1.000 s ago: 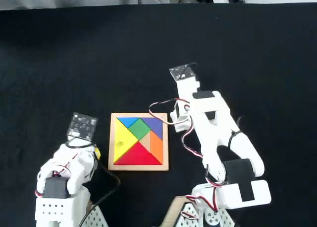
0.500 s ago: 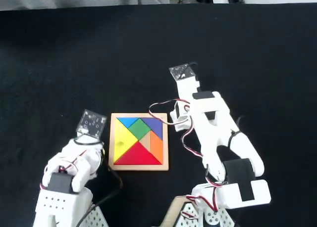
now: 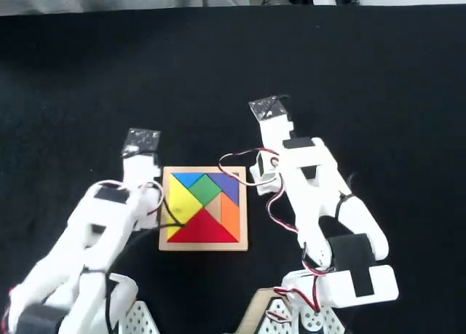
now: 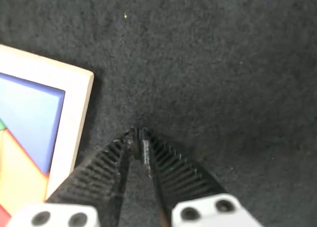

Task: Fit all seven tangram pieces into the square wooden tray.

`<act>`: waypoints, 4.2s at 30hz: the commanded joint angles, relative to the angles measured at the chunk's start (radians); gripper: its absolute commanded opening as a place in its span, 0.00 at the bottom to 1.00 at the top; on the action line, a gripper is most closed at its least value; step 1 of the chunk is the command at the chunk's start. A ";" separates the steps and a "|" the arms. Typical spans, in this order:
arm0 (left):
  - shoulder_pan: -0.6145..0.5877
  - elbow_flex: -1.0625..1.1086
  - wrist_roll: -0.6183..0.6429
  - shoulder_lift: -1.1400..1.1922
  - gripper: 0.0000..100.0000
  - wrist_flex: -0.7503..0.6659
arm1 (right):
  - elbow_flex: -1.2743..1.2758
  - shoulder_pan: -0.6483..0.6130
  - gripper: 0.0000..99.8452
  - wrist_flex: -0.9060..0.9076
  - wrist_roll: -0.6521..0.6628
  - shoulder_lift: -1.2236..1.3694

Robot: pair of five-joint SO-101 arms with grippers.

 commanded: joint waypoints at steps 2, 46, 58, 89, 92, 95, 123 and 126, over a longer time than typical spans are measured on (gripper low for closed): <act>0.091 -0.127 0.091 0.098 0.03 0.015 | -0.002 -0.003 0.01 -0.002 -0.002 -0.047; -0.242 -0.751 -0.155 -0.519 0.03 0.468 | -0.588 0.132 0.01 0.671 -0.009 -0.748; -0.232 -0.188 -0.155 -1.011 0.03 0.210 | 0.010 0.138 0.01 0.305 0.008 -1.221; -0.255 0.458 -0.155 -1.323 0.03 -0.133 | 0.691 0.138 0.01 0.021 0.012 -1.837; -0.251 0.513 -0.155 -1.318 0.03 -0.189 | 0.720 0.132 0.01 0.018 0.012 -1.837; -0.236 0.512 -0.155 -1.318 0.03 -0.146 | 0.780 0.132 0.01 -0.041 0.012 -1.837; -0.226 0.512 -0.157 -1.318 0.03 0.437 | 0.923 0.138 0.01 0.270 0.012 -1.834; -0.226 0.512 -0.157 -1.318 0.03 0.442 | 0.923 0.138 0.01 0.391 0.012 -1.834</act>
